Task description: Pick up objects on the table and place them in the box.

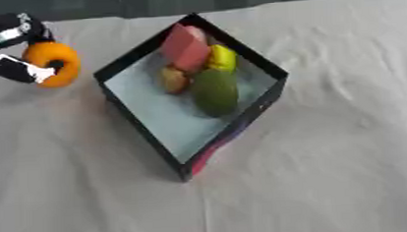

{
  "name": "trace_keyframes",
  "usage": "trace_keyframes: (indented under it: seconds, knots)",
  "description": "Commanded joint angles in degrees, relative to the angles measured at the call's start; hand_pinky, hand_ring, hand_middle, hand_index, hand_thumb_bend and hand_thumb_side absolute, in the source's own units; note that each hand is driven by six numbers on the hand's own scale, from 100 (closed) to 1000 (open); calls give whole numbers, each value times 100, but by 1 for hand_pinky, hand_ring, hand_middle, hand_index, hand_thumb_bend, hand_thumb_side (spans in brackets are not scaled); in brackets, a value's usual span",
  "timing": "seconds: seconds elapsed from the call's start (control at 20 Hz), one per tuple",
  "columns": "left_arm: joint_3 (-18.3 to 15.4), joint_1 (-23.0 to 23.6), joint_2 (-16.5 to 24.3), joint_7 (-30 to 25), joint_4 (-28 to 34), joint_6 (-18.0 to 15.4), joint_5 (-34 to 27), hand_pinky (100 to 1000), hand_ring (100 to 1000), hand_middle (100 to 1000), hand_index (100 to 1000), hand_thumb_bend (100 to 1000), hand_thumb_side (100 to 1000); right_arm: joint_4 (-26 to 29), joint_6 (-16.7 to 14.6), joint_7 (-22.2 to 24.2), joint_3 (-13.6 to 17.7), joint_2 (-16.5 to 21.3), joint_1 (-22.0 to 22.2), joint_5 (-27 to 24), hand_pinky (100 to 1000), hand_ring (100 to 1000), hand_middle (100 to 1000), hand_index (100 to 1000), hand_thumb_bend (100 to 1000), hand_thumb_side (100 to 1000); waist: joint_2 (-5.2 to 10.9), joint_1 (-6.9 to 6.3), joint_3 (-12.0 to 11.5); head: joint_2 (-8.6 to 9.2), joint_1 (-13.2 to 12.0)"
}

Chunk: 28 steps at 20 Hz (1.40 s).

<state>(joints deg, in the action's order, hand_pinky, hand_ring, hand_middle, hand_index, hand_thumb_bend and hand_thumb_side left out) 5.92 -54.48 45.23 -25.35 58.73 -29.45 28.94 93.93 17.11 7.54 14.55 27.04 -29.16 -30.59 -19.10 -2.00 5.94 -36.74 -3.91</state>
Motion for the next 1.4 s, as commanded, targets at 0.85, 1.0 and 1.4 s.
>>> trace_keyframes:
  seconds: [0.85,1.0,1.4]
  knots:
    - [766,-819,-1060,-519,810,-220,-308,513,483,418,548,241,186,78,-59,-77,49,215,-102,-216,960,682,680,849,100,681,404,38,10,1,63]
    - [725,-814,-1276,-329,441,-287,195,606,537,473,612,204,201,81,-40,-87,43,198,-118,-223,960,681,680,848,100,681,409,27,46,39,32]
    - [716,-700,-1452,-257,165,-871,3,1000,1000,1000,1000,100,870,84,-24,-103,61,184,-104,-244,961,680,679,848,100,682,418,49,19,6,83]
